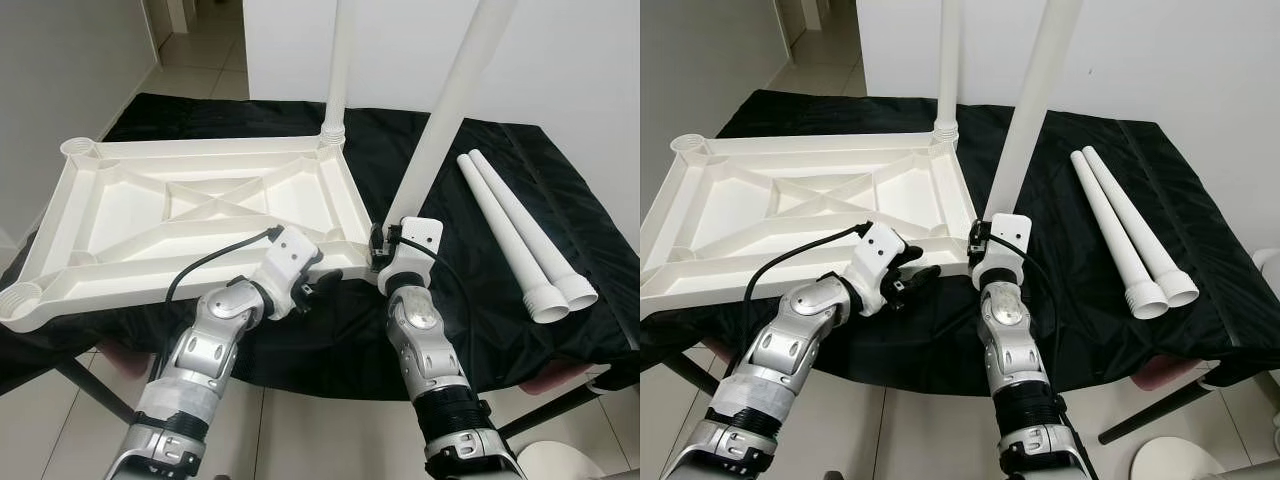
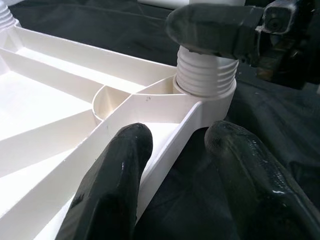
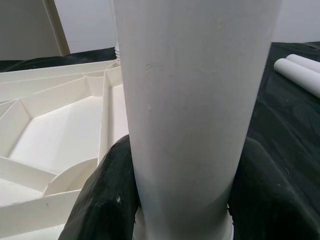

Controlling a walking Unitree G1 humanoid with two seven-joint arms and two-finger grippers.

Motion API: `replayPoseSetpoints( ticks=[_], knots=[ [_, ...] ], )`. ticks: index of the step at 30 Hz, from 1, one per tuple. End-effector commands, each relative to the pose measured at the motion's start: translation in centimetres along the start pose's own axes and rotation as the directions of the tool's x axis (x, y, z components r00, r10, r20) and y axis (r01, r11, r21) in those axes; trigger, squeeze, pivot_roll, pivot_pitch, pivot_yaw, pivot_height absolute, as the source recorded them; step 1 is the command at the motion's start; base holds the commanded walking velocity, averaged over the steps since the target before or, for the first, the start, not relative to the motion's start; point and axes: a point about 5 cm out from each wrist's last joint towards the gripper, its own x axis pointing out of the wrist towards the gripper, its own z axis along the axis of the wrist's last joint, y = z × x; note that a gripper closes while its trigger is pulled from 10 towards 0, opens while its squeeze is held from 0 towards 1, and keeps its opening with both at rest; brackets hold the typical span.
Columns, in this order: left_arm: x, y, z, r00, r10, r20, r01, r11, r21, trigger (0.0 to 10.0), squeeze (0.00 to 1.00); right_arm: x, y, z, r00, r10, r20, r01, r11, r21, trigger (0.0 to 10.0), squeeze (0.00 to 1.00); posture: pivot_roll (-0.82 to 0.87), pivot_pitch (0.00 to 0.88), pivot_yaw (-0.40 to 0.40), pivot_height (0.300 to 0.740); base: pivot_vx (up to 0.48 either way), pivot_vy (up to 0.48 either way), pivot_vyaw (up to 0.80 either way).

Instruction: Building children table

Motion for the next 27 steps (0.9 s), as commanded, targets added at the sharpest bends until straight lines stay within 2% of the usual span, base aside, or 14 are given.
replayPoseSetpoints(
  ticks=[1, 7, 8, 10, 11, 16, 19, 21, 23, 27],
  knots=[
    [0.0, 1.1, 0.0, 0.982, 0.188, 0.000, -0.188, 0.982, 0.010, 10.0, 0.00, -0.4, -0.4, -0.5, 1.000, -0.009, -0.024, 0.009, 1.000, 0.030, 10.0, 1.00, 0.01, 0.013, -0.027, 0.740, 0.000, 0.000, 0.00],
    [-0.1, 1.1, 0.0, 0.983, 0.185, 0.005, -0.185, 0.983, 0.011, 10.0, 0.00, -0.7, -0.9, 0.2, 1.000, 0.004, 0.008, -0.004, 1.000, 0.010, 10.0, 1.00, 0.01, 0.012, -0.027, 0.740, 0.000, 0.000, 0.00],
    [-0.1, 1.0, 0.0, 0.983, 0.185, 0.006, -0.185, 0.983, 0.011, 10.0, 0.00, -0.7, -0.9, 0.2, 1.000, 0.015, 0.004, -0.015, 1.000, 0.012, 10.0, 0.32, 0.01, 0.012, -0.027, 0.740, 0.000, 0.000, 0.00],
    [-0.1, 1.0, 0.1, 0.983, 0.184, 0.008, -0.184, 0.983, 0.012, 10.0, 0.00, -0.7, -1.0, 0.3, 0.999, 0.031, 0.008, -0.031, 0.999, 0.012, 10.0, 0.32, 0.01, 0.012, -0.027, 0.740, 0.000, 0.000, 0.00],
    [-0.1, 1.0, 0.1, 0.983, 0.183, 0.009, -0.183, 0.983, 0.012, 10.0, 0.00, -0.8, -1.1, 0.3, 0.998, 0.068, 0.005, -0.068, 0.998, 0.008, 10.0, 0.00, 0.01, 0.008, -0.026, 0.740, 0.000, 0.000, 0.00],
    [-0.1, 0.8, 0.0, 0.985, 0.175, 0.008, -0.175, 0.984, 0.010, 10.0, 0.00, -0.8, -1.6, 0.4, 0.991, 0.135, 0.009, -0.135, 0.991, -0.016, 10.0, 0.00, 0.00, 0.005, -0.023, 0.740, 0.000, 0.000, 0.00],
    [0.0, 0.0, 0.1, 0.993, 0.118, 0.016, -0.119, 0.993, 0.006, 10.0, 0.00, -0.8, -2.5, 0.8, 0.966, 0.255, 0.037, -0.253, 0.966, -0.053, 10.0, 0.00, 0.00, 0.002, -0.024, 0.740, 0.000, 0.000, 0.00],
    [0.0, 0.0, 0.1, 0.993, 0.118, 0.016, -0.119, 0.993, 0.006, 10.0, 0.00, -0.8, -2.5, 0.8, 0.966, 0.255, 0.037, -0.253, 0.966, -0.053, 10.0, 0.00, 0.00, 0.002, -0.024, 0.740, 0.000, 0.000, 0.00],
    [0.1, -1.0, 0.2, 0.998, 0.053, 0.028, -0.054, 0.998, 0.015, 10.0, 0.00, -0.7, -3.2, 1.1, 0.931, 0.361, 0.041, -0.357, 0.930, -0.093, 10.0, 0.00, 0.01, 0.000, -0.027, 0.740, 0.000, 0.000, 0.00],
    [0.1, -1.8, 0.3, 0.999, -0.008, 0.037, 0.007, 1.000, 0.021, 10.0, 0.00, -0.4, -4.0, 0.8, 0.884, 0.467, -0.008, -0.463, 0.873, -0.153, 10.0, 0.00, 0.01, 0.000, -0.025, 0.740, 0.000, 0.000, 0.00]
  ],
)
